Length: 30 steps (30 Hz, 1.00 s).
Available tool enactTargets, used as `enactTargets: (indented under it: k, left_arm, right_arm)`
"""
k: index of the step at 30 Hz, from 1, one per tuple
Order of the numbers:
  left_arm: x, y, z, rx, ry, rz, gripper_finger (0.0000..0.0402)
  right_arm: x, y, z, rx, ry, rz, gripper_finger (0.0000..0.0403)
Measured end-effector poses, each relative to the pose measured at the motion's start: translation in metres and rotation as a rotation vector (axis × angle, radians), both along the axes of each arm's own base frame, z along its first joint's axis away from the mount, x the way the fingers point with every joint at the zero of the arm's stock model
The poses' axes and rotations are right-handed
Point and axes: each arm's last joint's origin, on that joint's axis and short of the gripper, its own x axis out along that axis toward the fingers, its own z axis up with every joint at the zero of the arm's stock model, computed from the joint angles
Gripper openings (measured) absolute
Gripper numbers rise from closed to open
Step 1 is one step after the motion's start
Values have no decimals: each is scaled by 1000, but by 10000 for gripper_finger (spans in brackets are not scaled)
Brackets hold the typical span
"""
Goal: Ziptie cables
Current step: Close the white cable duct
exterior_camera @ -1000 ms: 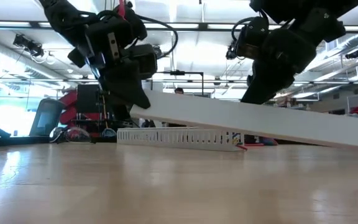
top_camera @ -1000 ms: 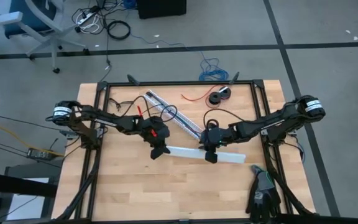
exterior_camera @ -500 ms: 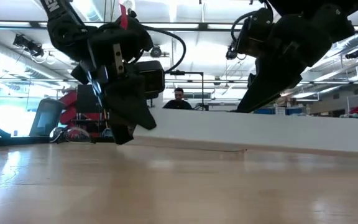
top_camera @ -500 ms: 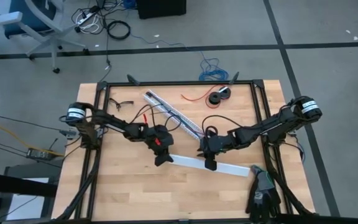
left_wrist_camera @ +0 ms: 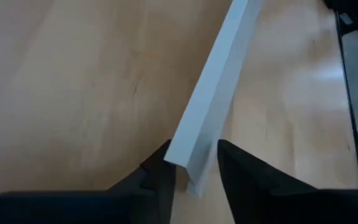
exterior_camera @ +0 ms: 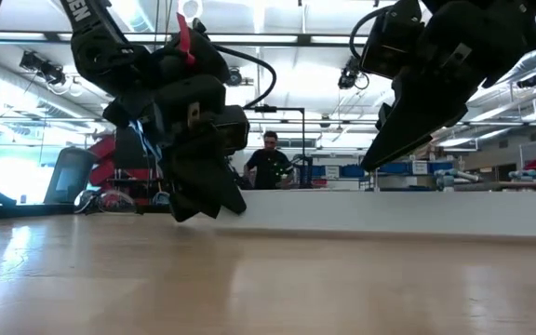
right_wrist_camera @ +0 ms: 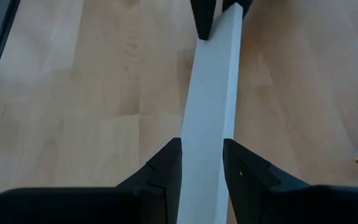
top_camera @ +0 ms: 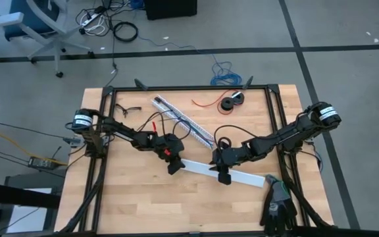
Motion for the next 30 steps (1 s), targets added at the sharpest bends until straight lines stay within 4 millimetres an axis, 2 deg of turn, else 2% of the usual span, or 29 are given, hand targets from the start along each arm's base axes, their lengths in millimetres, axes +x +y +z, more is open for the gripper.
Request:
enactTargets:
  k: [15, 25, 30]
  left_arm:
    - [1, 4, 0, 165, -37, -7, 210]
    - [1, 4, 1, 164, -50, -52, 213]
    - [-2, 13, 17, 230, -100, -74, 214]
  right_arm:
    - [0, 0, 0, -1, 1, 0, 105]
    - [1, -3, 0, -1, 2, -10, 105]
    - [1, -10, -1, -19, 16, -22, 105]
